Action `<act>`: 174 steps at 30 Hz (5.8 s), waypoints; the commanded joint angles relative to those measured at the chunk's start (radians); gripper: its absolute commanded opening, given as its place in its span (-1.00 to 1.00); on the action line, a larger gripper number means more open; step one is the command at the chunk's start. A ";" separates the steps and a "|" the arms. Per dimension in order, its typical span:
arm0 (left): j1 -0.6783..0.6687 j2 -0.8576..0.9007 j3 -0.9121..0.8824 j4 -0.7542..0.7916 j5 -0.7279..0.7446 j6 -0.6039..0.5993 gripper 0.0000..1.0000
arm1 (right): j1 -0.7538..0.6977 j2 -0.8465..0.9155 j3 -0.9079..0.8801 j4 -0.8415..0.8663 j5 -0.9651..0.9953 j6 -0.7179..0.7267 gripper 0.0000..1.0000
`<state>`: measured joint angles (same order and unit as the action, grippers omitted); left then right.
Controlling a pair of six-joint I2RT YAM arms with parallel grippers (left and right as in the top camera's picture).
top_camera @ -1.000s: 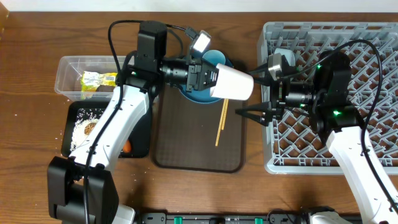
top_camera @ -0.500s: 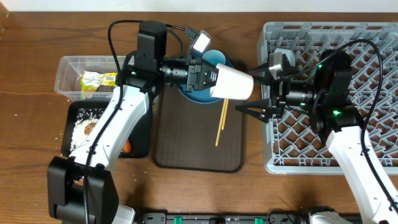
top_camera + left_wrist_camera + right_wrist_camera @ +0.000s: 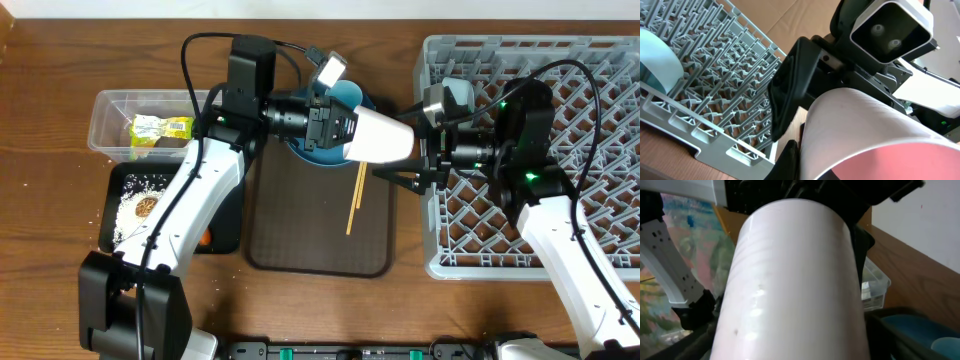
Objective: Sort waste into correct bins and load items into the dishwasher rack
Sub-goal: 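Grasp the pink cup's base with the right gripper for handover, then release the cup from the left gripper and carry it right, then lower the pink cup upside down into the rack with the right gripper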
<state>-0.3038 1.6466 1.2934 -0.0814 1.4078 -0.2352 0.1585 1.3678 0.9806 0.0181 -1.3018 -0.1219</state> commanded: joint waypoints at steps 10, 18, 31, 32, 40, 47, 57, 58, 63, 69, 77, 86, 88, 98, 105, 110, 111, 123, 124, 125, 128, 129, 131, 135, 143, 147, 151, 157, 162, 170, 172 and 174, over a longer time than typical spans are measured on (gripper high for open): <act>-0.001 -0.001 0.004 0.005 0.020 0.002 -0.87 | 0.015 0.005 0.006 0.045 -0.005 -0.005 0.52; -0.001 -0.001 0.004 0.005 0.020 0.002 -0.80 | 0.015 0.005 0.006 0.058 -0.005 -0.006 0.44; -0.001 -0.001 0.004 0.005 0.020 0.002 -0.74 | 0.015 0.005 0.006 0.080 -0.004 -0.006 -0.20; -0.001 -0.001 0.003 0.005 0.020 0.002 -0.74 | 0.015 0.005 0.006 0.082 -0.004 -0.006 -0.21; -0.001 -0.001 -0.020 0.000 0.013 0.002 -0.70 | 0.013 0.005 0.006 0.126 -0.004 -0.006 -0.41; -0.001 -0.001 -0.027 -0.006 0.013 0.003 -0.66 | 0.010 0.005 0.006 0.137 -0.004 -0.006 -0.43; -0.001 -0.001 -0.027 -0.008 0.008 0.003 -0.67 | 0.010 0.005 0.006 0.150 -0.004 -0.006 -0.50; -0.001 -0.001 -0.027 -0.020 -0.010 0.003 -0.66 | 0.010 0.005 0.006 0.151 -0.004 -0.006 -0.49; -0.001 -0.001 -0.028 -0.102 -0.096 0.024 -0.66 | 0.010 0.005 0.006 0.154 -0.004 -0.006 -0.47; -0.001 -0.001 -0.027 -0.100 -0.096 0.025 -0.66 | 0.010 0.005 0.006 0.158 -0.004 -0.006 -0.48; 0.018 -0.001 -0.027 -0.087 -0.172 0.025 -0.28 | -0.015 0.005 0.006 0.237 -0.005 0.124 -0.46; 0.066 -0.001 -0.027 -0.084 -0.279 0.025 -0.28 | -0.071 0.005 0.006 0.316 -0.015 0.248 -0.55; 0.071 -0.001 -0.027 -0.087 -0.305 0.025 -0.28 | -0.082 0.005 0.006 0.315 -0.015 0.266 -0.56; 0.072 -0.001 -0.027 -0.127 -0.409 0.025 -0.28 | -0.163 0.005 0.006 0.315 -0.015 0.376 -0.69; 0.072 -0.001 -0.027 -0.177 -0.465 0.025 -0.28 | -0.319 0.005 0.006 0.302 0.001 0.493 -0.81; 0.072 -0.001 -0.027 -0.184 -0.468 0.025 -0.28 | -0.443 0.005 0.006 0.273 0.121 0.550 -0.85; 0.072 -0.001 -0.027 -0.188 -0.468 0.025 -0.28 | -0.468 0.005 0.006 0.261 0.150 0.553 -0.85; 0.072 -0.001 -0.027 -0.240 -0.565 0.025 -0.28 | -0.583 0.005 0.006 -0.035 0.769 0.450 -0.97; 0.072 -0.001 -0.027 -0.240 -0.574 0.025 -0.29 | -0.583 0.005 0.008 -0.055 0.807 0.441 -0.97; 0.072 -0.001 -0.027 -0.243 -0.588 0.025 -0.29 | -0.584 0.005 0.014 -0.087 0.834 0.438 -0.97; 0.072 -0.001 -0.027 -0.245 -0.595 0.025 -0.28 | -0.579 0.005 0.048 -0.167 0.838 0.417 -0.98; 0.072 -0.001 -0.027 -0.244 -0.595 0.025 -0.28 | -0.574 0.005 0.066 -0.202 0.854 0.411 -0.98; 0.072 -0.001 -0.027 -0.245 -0.599 0.025 -0.29 | -0.563 0.005 0.103 -0.265 0.895 0.391 -0.98; 0.072 -0.001 -0.027 -0.264 -0.634 0.025 -0.29 | -0.510 0.005 0.221 -0.432 1.059 0.325 -0.98; 0.071 -0.001 -0.028 -0.286 -0.643 0.025 -0.29 | -0.357 0.006 0.343 -0.649 1.321 0.261 -0.98; 0.071 0.000 -0.028 -0.320 -0.644 0.025 -0.29 | -0.304 0.039 0.343 -0.682 1.370 0.247 -0.98; 0.071 -0.001 -0.028 -0.375 -0.705 0.025 -0.29 | -0.293 0.100 0.343 -0.691 1.374 0.247 -0.98; 0.071 0.000 -0.028 -0.396 -0.743 0.025 -0.29 | -0.293 0.206 0.343 -0.692 1.373 0.243 -0.98; 0.071 -0.001 -0.028 -0.396 -0.747 0.025 -0.29 | -0.279 0.275 0.343 -0.692 1.373 0.243 -0.98; 0.071 0.000 -0.028 -0.397 -0.747 0.025 -0.29 | -0.275 0.351 0.342 -0.692 1.373 0.240 -0.98; 0.071 -0.001 -0.028 -0.397 -0.747 0.025 -0.29 | -0.275 0.370 0.343 -0.691 1.373 0.240 -0.98; 0.071 -0.001 -0.028 -0.397 -0.747 0.025 -0.29 | -0.275 0.386 0.342 -0.691 1.372 0.240 -0.98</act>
<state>-0.2356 1.6421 1.2713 -0.4725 0.6731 -0.2276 -0.1307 1.7313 1.3083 -0.6731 0.0605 0.1284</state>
